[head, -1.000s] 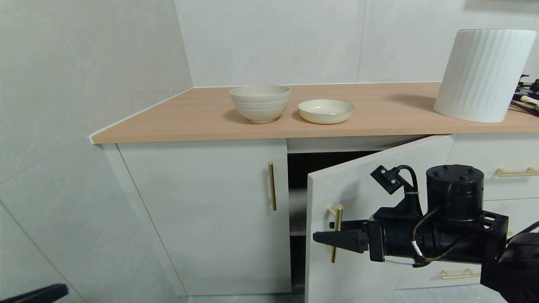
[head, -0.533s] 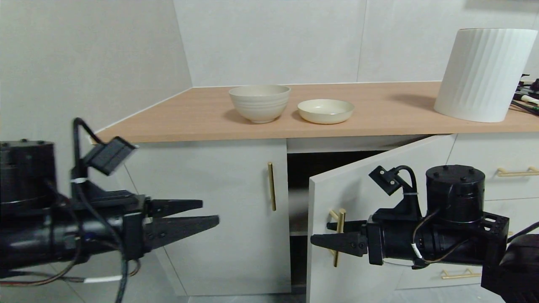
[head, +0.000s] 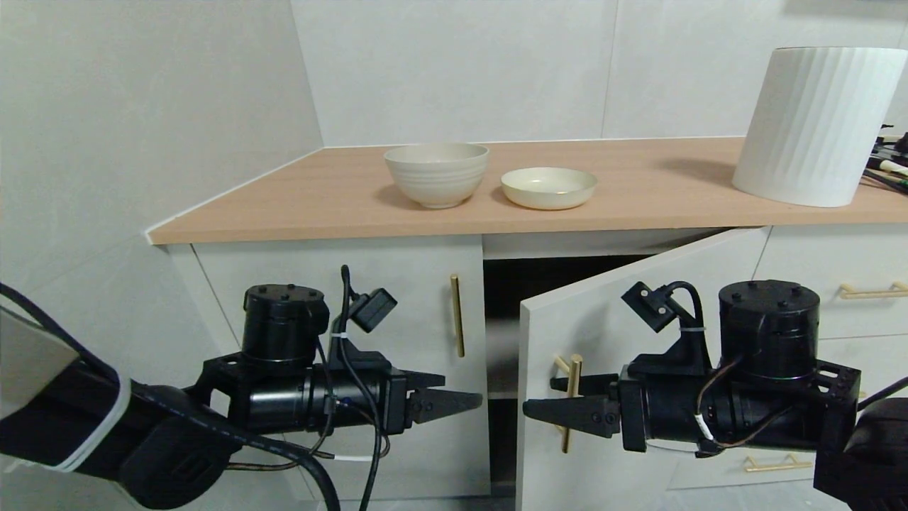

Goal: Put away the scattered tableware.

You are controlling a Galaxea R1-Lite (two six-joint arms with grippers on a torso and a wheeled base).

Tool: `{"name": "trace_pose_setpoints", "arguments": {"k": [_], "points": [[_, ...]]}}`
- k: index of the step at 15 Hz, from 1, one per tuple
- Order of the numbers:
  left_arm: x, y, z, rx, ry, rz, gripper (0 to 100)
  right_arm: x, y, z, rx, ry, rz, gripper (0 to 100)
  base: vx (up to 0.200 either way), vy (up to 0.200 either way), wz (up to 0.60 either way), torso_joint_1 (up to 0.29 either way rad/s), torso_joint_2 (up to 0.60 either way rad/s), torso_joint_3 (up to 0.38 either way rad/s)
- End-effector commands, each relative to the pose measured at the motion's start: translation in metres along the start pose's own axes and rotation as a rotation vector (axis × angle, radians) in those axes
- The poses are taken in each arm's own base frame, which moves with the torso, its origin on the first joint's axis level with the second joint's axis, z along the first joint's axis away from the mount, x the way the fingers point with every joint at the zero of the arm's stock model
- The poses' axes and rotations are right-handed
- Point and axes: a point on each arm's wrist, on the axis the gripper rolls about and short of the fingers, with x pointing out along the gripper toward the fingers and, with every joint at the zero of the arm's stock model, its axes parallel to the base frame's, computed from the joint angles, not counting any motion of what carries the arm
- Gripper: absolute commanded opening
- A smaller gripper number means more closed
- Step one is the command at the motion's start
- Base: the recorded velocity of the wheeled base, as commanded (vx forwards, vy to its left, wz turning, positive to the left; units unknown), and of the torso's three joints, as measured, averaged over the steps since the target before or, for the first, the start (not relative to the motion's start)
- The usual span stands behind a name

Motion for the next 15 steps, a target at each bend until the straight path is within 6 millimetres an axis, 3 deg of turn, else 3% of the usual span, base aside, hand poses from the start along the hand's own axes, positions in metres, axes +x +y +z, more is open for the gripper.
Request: {"name": "trace_pose_setpoints", "arguments": {"k": [1,9,10,15], "points": [[0.010,0.004,-0.011,-0.019,0.040,-0.007,100,0.000,0.000,0.000,0.002,0.002,0.000,100,0.000,0.000,0.00,0.000,0.00,0.000],[0.022,0.001,-0.013,0.004,0.039,-0.011,100,0.001,-0.002,-0.002,0.006,0.008,-0.002,100,0.000,0.000,0.00,0.000,0.00,0.000],[0.024,0.002,-0.011,0.008,0.030,0.004,0,0.001,-0.001,-0.002,0.006,0.009,-0.001,100,0.000,0.000,0.00,0.000,0.00,0.000],[0.040,0.006,0.007,0.027,-0.059,-0.029,0,0.000,-0.001,-0.002,0.006,0.009,-0.001,100,0.000,0.000,0.00,0.000,0.00,0.000]]}}
